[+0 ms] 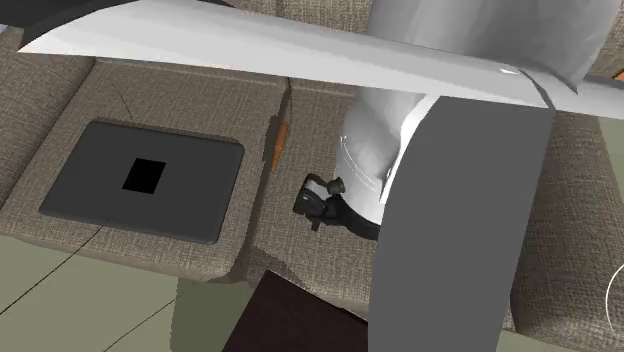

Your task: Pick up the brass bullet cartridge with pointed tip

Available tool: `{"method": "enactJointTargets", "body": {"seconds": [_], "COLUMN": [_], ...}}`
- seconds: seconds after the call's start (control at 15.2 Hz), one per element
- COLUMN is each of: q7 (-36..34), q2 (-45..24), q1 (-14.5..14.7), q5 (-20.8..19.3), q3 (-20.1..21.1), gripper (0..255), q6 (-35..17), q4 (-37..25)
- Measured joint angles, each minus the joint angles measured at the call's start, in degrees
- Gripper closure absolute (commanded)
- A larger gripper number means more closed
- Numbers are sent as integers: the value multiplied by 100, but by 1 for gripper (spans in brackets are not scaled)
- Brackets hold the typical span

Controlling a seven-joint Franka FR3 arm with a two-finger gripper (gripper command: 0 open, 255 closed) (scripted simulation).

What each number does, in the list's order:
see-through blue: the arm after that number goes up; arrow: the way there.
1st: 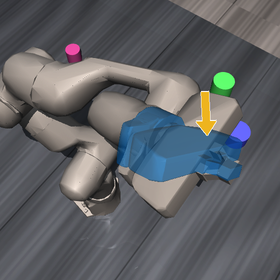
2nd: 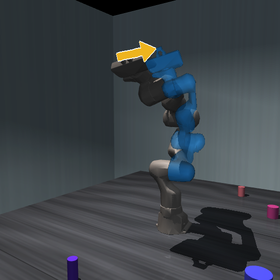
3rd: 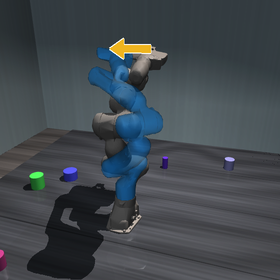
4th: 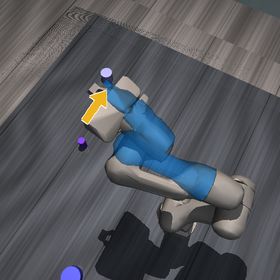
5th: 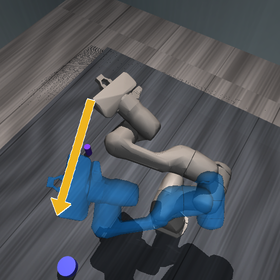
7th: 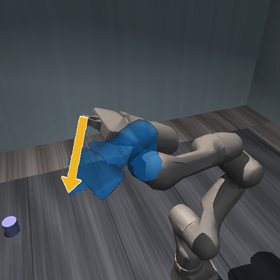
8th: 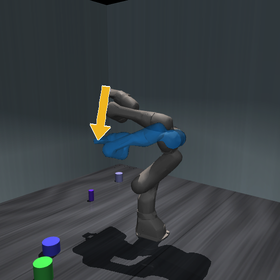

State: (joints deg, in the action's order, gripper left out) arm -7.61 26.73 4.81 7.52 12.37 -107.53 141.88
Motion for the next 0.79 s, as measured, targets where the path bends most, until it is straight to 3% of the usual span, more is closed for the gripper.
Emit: {"method": "enactJointTargets", "body": {"seconds": [0.4,0.79], "q7": [-299,-765], "q2": [-1065,-2405], "q1": [127,207], "q5": [-71,-536], "q3": [430,776], "gripper": [0,0], "q6": [-1128,-2118], "q4": [-140,-643]}}
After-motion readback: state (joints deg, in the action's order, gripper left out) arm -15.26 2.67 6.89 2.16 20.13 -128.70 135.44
